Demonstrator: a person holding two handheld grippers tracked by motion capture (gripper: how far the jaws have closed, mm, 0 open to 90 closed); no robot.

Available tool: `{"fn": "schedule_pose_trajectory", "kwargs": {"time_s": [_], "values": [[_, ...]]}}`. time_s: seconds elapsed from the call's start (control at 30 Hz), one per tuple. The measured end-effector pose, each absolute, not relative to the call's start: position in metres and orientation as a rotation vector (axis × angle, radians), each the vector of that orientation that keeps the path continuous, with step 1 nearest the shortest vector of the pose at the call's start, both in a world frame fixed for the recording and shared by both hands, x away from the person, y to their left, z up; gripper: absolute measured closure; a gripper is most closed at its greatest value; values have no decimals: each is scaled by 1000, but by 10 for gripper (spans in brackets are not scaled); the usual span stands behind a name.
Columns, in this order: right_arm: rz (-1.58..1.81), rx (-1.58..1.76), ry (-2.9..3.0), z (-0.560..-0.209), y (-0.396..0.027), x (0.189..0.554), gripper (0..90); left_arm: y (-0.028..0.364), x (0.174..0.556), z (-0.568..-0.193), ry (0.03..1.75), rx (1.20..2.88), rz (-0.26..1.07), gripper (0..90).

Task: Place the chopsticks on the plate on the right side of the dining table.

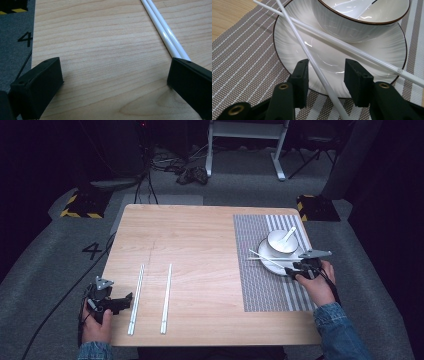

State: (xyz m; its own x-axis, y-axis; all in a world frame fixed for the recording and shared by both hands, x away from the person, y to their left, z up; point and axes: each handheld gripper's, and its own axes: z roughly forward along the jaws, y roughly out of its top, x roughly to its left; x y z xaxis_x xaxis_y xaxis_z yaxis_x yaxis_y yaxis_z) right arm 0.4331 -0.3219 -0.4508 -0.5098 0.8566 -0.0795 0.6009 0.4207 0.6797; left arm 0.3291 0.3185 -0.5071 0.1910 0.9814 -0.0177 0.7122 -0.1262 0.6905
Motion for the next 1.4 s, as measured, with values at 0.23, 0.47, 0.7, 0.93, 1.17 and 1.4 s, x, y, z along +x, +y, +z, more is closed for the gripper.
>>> {"fn": "schedule_pose_trajectory", "kwargs": {"time_s": [0.23,0.47,0.7,0.93,1.17,1.4], "values": [[818,1259,2267,-457,-323,435,539,319,329,-507,1580,1903,614,0],[807,1274,2256,-458,-325,439,531,319,329,-507,1580,1903,614,0],[784,1281,2236,-458,-328,440,513,319,329,-507,1580,1903,614,0],[779,1279,2226,-456,-331,442,504,319,329,-507,1580,1903,613,0],[751,1272,2222,-455,-333,443,493,319,329,-507,1580,1904,613,0],[739,1282,2209,-456,-336,445,483,319,329,-507,1580,1904,613,0]]}}
